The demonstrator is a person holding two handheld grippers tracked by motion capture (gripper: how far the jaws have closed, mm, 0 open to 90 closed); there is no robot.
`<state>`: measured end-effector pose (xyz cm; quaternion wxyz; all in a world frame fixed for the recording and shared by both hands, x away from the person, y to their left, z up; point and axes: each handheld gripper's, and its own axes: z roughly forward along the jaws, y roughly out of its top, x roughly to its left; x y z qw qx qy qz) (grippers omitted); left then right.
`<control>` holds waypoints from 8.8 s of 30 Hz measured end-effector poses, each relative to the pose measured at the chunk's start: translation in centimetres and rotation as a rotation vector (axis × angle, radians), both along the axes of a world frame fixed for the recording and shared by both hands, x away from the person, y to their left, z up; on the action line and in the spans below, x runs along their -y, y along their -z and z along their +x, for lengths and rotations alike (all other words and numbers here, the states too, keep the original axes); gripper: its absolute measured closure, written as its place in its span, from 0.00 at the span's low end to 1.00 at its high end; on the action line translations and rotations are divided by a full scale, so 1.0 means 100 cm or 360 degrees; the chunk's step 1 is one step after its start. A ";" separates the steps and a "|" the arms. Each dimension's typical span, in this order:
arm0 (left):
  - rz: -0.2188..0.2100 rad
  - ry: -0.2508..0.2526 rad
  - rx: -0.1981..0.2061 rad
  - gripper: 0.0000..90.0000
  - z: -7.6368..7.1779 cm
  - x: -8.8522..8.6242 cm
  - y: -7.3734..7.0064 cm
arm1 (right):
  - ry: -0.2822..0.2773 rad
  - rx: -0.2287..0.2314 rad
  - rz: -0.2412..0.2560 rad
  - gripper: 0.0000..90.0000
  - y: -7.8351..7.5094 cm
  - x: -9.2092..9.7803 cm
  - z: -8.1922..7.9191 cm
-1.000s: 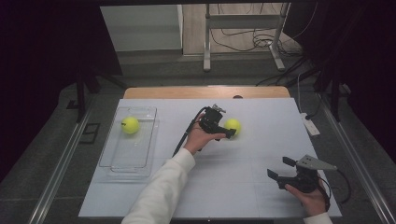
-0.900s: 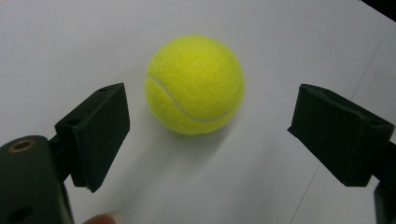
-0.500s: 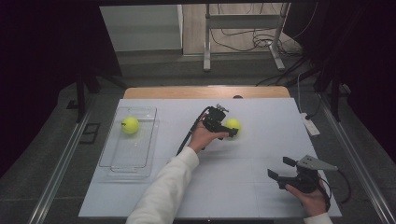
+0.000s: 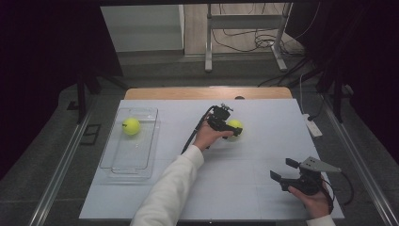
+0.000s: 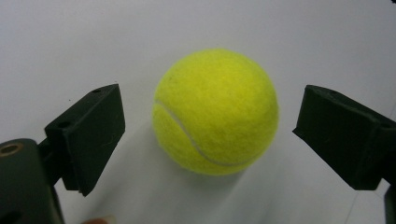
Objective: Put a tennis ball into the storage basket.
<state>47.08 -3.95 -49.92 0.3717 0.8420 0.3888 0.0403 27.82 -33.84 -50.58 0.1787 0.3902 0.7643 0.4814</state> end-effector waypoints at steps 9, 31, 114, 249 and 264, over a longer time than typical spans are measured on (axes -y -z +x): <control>-0.0002 -0.0021 -0.0018 0.10 0.006 0.006 0.004 | 0.0005 -0.0003 -0.0004 0.15 0.000 0.001 0.000; 0.0037 0.0047 0.0056 0.30 -0.001 0.011 -0.002 | 0.0006 -0.0003 -0.0002 0.15 0.001 0.001 0.000; -0.0172 0.0053 0.0244 0.30 -0.055 -0.050 -0.039 | 0.0011 -0.0008 -0.0032 0.15 0.002 0.000 0.002; -0.0310 -0.0060 0.0416 0.30 -0.106 -0.125 -0.062 | 0.0029 -0.0018 -0.0058 0.15 0.003 -0.003 0.001; -0.0319 -0.0095 0.0423 0.30 -0.109 -0.137 -0.060 | 0.0030 -0.0017 -0.0057 0.15 0.003 -0.003 0.000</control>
